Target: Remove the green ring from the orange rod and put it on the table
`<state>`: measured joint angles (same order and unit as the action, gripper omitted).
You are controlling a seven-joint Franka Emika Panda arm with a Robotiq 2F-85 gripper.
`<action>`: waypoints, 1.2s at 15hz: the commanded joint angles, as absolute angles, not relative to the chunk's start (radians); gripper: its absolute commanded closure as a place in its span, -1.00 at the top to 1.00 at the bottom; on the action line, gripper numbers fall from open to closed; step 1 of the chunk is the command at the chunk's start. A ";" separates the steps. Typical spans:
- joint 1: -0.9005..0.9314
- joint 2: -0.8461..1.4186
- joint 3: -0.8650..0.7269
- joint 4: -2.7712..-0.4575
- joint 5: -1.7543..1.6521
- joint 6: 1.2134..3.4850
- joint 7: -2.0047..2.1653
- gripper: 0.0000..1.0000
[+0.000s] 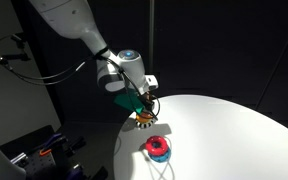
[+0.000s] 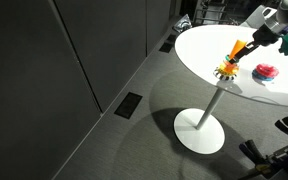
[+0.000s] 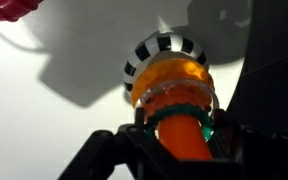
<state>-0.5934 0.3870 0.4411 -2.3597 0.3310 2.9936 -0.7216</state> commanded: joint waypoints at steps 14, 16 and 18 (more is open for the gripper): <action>-0.597 0.181 0.449 -2.378 0.357 2.967 -0.709 -0.11; -0.600 0.162 0.452 -2.379 0.365 2.970 -0.712 -0.11; -0.601 0.144 0.449 -2.378 0.374 2.972 -0.711 -0.11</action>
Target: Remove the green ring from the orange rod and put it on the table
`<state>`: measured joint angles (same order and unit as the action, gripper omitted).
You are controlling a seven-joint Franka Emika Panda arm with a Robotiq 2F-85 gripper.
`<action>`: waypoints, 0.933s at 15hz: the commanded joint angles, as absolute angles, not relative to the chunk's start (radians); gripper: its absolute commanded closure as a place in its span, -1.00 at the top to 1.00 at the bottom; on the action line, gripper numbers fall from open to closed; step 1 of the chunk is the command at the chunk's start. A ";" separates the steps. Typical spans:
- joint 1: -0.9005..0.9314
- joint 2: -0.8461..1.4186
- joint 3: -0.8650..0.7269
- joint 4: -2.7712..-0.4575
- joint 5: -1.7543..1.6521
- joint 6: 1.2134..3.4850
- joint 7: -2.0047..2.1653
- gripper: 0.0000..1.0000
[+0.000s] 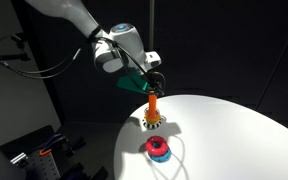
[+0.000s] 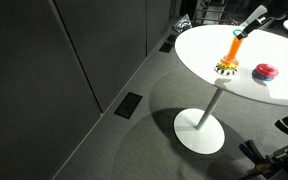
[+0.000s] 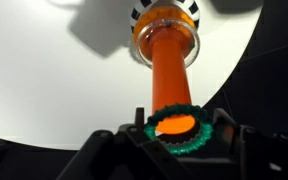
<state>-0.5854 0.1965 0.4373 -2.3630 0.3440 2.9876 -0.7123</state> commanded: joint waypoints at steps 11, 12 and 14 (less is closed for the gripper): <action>-0.609 0.134 0.342 -2.376 0.351 2.981 -0.656 -0.11; -0.607 0.135 0.327 -2.379 0.346 2.979 -0.654 -0.11; -0.602 0.135 0.290 -2.393 0.321 2.972 -0.644 -0.11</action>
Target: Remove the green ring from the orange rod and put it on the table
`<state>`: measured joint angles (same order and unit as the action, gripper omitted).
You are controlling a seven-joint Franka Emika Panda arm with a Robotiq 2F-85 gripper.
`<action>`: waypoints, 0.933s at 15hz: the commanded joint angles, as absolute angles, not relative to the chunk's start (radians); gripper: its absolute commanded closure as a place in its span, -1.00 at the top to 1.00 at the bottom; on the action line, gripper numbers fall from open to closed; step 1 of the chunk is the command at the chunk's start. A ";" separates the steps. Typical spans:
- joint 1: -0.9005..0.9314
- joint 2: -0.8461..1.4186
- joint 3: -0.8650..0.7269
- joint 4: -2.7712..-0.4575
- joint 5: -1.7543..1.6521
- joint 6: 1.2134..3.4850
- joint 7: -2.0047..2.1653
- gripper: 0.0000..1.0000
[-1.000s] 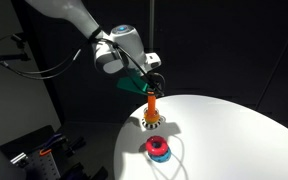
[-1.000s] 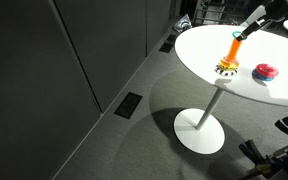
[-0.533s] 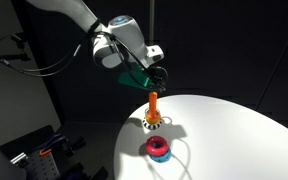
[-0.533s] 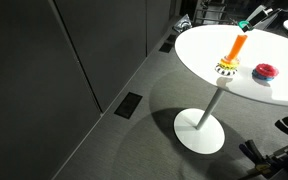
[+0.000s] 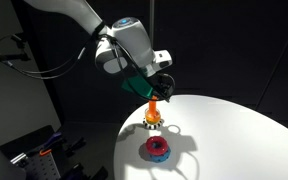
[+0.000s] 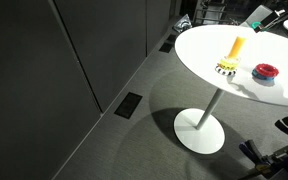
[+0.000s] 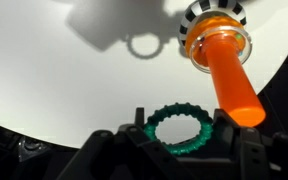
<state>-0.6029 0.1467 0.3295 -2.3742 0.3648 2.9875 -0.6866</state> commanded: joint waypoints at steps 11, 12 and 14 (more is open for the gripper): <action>-0.522 0.241 0.090 -2.390 0.214 2.844 -0.581 -0.11; -0.513 0.251 0.073 -2.387 0.207 2.837 -0.576 -0.11; -0.474 0.271 0.025 -2.382 0.209 2.824 -0.575 -0.11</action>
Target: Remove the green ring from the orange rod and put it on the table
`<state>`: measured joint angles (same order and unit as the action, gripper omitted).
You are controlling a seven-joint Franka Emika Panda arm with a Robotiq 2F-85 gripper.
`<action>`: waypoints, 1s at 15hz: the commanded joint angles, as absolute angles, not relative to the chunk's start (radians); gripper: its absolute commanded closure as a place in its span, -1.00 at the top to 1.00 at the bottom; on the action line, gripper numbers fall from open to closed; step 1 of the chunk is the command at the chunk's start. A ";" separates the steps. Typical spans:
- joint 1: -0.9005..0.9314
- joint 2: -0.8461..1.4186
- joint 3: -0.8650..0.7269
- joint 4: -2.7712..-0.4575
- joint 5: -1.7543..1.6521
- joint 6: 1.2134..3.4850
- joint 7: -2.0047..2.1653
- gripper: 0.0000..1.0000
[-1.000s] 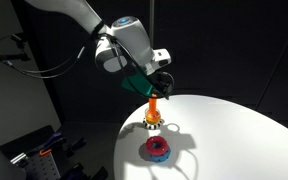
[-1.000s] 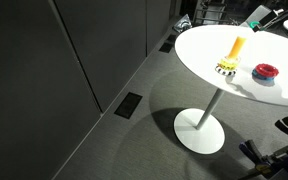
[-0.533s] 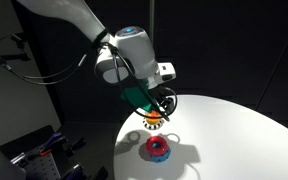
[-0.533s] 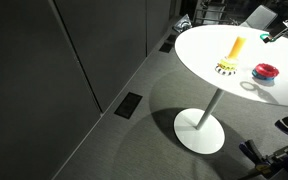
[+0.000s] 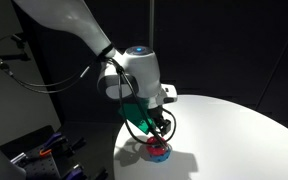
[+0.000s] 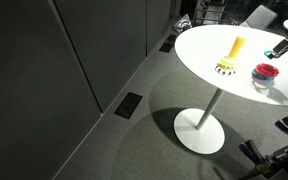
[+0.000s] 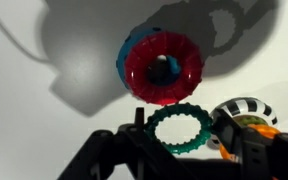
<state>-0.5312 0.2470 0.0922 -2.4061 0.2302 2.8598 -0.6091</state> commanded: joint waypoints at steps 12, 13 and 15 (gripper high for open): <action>-0.430 0.324 -0.010 -2.371 0.204 2.834 -0.585 0.86; -0.429 0.320 -0.009 -2.372 0.204 2.832 -0.586 0.96; -0.429 0.307 -0.007 -2.372 0.201 2.828 -0.589 1.00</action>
<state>-0.4392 0.3242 0.0020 -2.3850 0.2255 2.8510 -0.6085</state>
